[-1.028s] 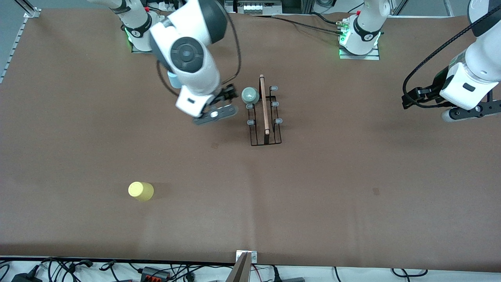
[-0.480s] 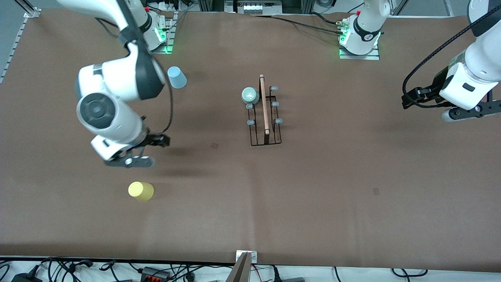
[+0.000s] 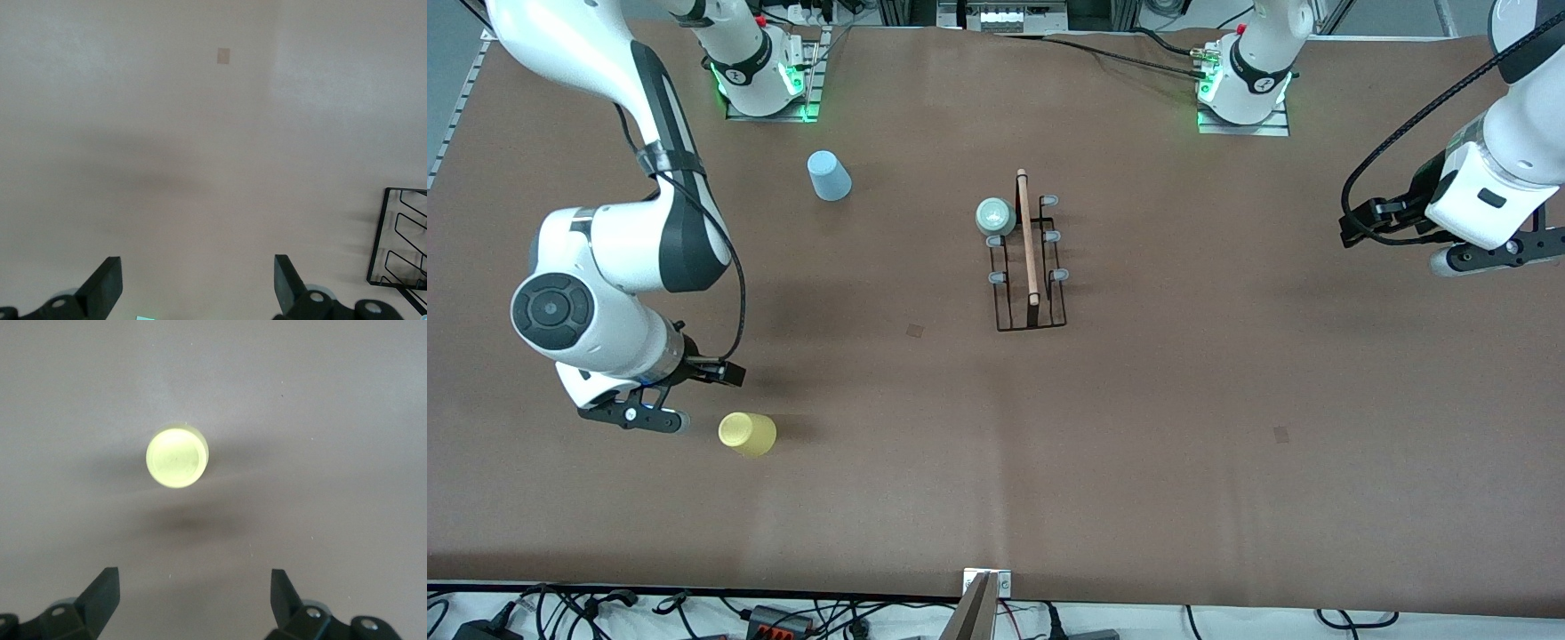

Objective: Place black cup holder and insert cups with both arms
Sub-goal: 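Move the right gripper over to the yellow cup, then lower the right gripper around the yellow cup and close it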

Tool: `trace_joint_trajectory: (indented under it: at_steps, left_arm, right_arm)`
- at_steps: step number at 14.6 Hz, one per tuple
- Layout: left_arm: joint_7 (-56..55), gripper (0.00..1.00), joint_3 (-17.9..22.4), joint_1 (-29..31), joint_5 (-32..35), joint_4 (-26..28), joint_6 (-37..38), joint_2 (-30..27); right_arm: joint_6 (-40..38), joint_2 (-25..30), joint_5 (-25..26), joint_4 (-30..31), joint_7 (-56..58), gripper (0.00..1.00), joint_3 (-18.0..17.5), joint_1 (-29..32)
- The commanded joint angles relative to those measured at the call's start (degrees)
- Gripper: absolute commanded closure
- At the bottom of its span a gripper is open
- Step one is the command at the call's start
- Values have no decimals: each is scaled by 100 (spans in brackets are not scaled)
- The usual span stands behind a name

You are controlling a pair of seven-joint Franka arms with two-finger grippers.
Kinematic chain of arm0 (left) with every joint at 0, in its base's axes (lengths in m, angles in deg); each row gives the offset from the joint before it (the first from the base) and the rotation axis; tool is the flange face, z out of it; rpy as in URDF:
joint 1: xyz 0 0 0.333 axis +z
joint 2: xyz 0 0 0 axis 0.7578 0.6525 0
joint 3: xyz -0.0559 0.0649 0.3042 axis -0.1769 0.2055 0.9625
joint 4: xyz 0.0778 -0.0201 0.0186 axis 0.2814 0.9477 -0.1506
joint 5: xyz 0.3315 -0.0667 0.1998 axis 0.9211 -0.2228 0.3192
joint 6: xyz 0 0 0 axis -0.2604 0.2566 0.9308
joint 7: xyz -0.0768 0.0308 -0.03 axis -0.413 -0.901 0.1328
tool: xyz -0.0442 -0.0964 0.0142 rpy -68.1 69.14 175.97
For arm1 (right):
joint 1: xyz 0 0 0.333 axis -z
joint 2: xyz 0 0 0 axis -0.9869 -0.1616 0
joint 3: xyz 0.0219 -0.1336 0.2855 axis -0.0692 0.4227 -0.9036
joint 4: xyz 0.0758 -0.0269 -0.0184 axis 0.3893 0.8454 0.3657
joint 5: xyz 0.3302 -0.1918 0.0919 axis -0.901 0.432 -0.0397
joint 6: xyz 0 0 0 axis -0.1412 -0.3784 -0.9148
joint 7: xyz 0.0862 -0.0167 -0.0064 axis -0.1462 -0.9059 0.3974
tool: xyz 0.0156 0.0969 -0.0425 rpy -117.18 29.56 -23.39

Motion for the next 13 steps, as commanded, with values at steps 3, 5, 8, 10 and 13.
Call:
trace_joint_trajectory:
  at_steps: [3,5,8,10,13]
  left_arm:
    - [122,0,-49,85,-15,76,-23,-98]
    - [122,0,-49,85,-15,76,-23,-98]
    - [122,0,-41,85,-15,76,-23,-98]
    - [122,0,-40,85,-15,85,-14,-98]
    - [122,0,-40,85,-15,85,-14,-98]
  right_arm:
    - [596,-406,-255,-56,-12,0,-74,305]
    - [807,-547,-264,-74,180,0,-101,367]
    - [931,-766,-632,-179,374,0,-101,403]
    - [1123,-907,-765,-232,383,0,-101,394]
    - [1528,-1022,-765,-232,567,0,-101,376]
